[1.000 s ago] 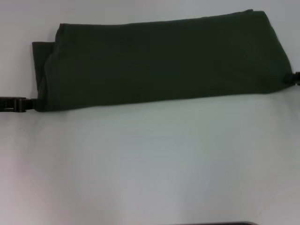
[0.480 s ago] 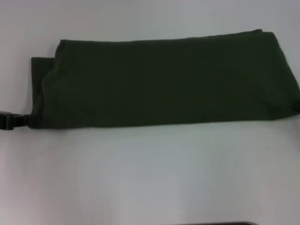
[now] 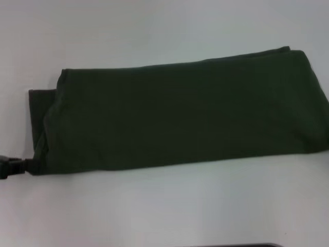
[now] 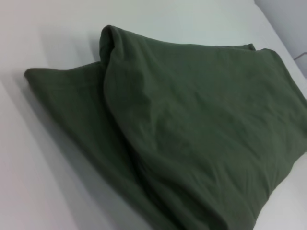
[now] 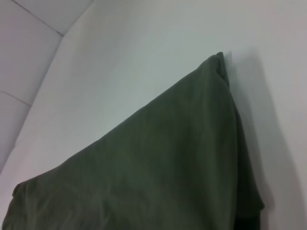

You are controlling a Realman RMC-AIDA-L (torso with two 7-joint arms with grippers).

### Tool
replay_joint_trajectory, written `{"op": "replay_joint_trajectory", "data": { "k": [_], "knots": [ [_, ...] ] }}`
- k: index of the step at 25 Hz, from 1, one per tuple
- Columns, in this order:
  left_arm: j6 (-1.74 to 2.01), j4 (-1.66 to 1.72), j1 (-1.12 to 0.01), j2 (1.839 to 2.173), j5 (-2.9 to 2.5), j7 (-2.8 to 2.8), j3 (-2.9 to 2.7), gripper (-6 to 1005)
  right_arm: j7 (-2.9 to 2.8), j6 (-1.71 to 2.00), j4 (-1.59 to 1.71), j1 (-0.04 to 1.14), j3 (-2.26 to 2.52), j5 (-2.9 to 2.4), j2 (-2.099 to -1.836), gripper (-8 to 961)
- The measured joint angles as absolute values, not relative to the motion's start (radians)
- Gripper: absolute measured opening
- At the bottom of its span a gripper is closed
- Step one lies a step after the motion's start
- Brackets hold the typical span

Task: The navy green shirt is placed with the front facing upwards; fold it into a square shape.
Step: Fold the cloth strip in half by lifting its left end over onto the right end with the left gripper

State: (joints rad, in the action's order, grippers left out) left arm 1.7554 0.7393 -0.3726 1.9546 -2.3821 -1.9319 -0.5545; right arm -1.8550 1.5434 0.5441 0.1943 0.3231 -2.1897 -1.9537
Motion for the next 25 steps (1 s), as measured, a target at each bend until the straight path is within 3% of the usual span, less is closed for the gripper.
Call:
{"op": "replay_joint_trajectory", "data": {
  "k": [8, 25],
  "knots": [
    [1.778, 0.746, -0.360, 1.946, -2.396, -1.925, -0.554, 38, -1.809, 1.599, 0.545, 0.140, 0.284, -2.190, -1.968, 12],
    [1.704, 0.724, -0.367, 1.945, -2.458, -1.930, -0.552, 57, -1.819, 1.574, 0.538, 0.122, 0.247, -2.192, -1.965, 23]
  ]
}}
